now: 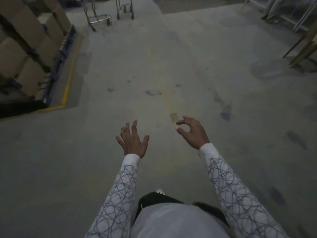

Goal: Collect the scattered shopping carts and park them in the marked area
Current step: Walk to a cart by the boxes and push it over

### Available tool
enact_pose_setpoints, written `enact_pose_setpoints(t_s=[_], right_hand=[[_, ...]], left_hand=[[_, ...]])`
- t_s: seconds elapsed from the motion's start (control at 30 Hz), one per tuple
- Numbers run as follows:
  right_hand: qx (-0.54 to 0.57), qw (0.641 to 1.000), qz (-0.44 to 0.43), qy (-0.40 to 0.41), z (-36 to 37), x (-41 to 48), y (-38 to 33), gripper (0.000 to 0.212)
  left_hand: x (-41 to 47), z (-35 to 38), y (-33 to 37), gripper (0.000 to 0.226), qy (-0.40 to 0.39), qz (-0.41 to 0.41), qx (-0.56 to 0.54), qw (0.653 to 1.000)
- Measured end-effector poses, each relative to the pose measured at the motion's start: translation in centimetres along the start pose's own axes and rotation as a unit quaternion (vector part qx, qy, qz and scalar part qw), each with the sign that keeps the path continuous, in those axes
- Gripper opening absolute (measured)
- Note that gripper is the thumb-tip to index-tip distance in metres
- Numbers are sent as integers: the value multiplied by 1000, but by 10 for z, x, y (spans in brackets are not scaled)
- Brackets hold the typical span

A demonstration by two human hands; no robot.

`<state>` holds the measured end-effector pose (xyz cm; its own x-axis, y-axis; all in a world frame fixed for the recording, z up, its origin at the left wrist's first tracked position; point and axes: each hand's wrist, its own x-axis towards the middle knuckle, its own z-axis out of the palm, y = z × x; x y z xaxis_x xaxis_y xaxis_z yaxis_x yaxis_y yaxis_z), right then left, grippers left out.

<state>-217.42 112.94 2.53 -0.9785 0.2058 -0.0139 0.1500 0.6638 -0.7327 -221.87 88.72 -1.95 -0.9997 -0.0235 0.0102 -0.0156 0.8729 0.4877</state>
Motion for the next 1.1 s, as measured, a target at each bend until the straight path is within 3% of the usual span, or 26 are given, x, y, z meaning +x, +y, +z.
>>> enact_pose_setpoints(t_s=[0.27, 0.8, 1.1], right_hand=[[9, 999, 48, -20, 9, 148, 13, 21], [-39, 997, -17, -70, -32, 564, 39, 25], [-42, 995, -21, -93, 6, 790, 29, 25]], left_hand=[[145, 33, 29, 74, -42, 40, 0, 998], [524, 93, 146, 73, -19, 44, 5, 999], [743, 123, 168, 72, -23, 47, -31, 998]])
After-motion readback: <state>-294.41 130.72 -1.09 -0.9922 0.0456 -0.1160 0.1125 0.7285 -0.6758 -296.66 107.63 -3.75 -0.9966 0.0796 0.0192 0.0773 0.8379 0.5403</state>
